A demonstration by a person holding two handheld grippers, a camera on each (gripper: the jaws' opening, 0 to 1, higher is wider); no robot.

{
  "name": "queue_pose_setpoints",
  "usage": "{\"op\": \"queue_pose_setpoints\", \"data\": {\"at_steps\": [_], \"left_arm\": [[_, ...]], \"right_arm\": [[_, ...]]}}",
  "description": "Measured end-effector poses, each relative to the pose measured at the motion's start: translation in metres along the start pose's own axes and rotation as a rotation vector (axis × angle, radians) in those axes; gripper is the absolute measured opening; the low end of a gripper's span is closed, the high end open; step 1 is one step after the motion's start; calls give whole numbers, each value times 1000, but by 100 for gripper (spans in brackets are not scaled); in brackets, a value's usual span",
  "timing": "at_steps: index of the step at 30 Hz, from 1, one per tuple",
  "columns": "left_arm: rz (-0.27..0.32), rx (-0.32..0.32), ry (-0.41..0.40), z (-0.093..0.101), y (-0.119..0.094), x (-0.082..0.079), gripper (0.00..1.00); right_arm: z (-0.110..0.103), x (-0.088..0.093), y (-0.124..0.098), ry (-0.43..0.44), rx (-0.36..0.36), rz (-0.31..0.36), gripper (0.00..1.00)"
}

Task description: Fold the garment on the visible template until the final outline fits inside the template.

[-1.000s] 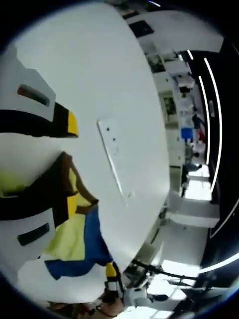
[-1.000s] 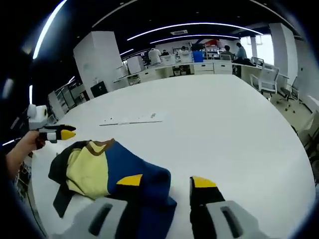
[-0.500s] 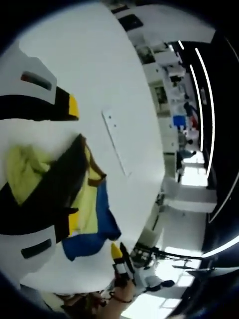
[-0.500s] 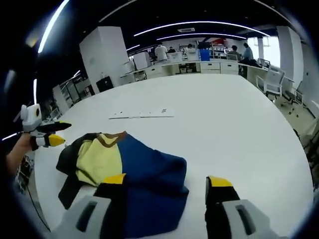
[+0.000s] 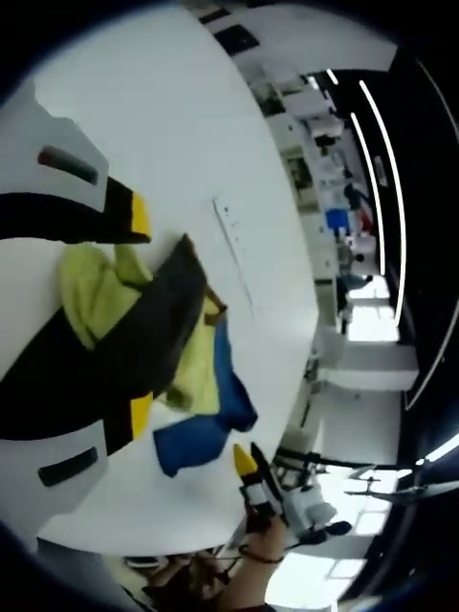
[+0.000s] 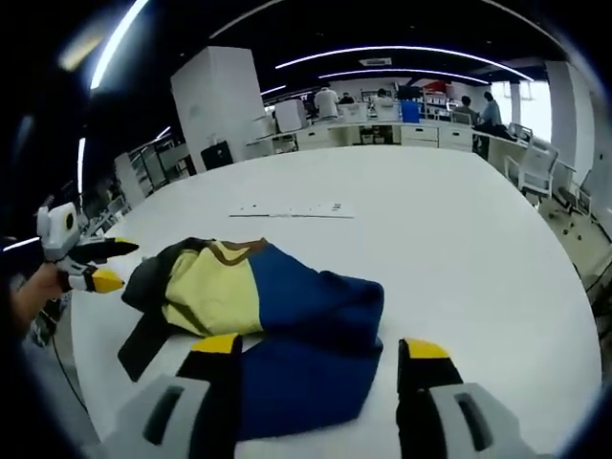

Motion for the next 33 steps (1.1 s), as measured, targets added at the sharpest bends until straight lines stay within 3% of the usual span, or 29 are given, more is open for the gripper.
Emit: {"op": "queue_pose_setpoints", "data": {"at_steps": [4,7,13,23,27,33], "left_arm": [[1,-7,-7,7,-5,9,48],[21,-14,-11,13,-10,14,36],[18,-18,-34,22,-13,24,25],[15,-4,-49,35,-6,31,14],[23,-14,-55,36,-3,33,10],[5,-35,-59,33,-2,37,2]], "right_arm": [[-2,6,3,-13,-3,2,65],[-4,10,5,-29,0,9,64],[1,19,10,-50,30,-12,57],[-4,38,16,-146,70,-76,45],[-4,42,19,-187,93,-87,35],[-7,45,24,-192,95,-88,32]]}}
Point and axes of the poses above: the point that each gripper's makers call its tool centre point, and the gripper's own axes: y roughly forward along the fingers, z roughly to its right, x roughly out of its underside, the point moved 9 cm from there along -y, roughly backward along the fingers, and after that the axes turned 1 degree about x, right-handed, at the moved point
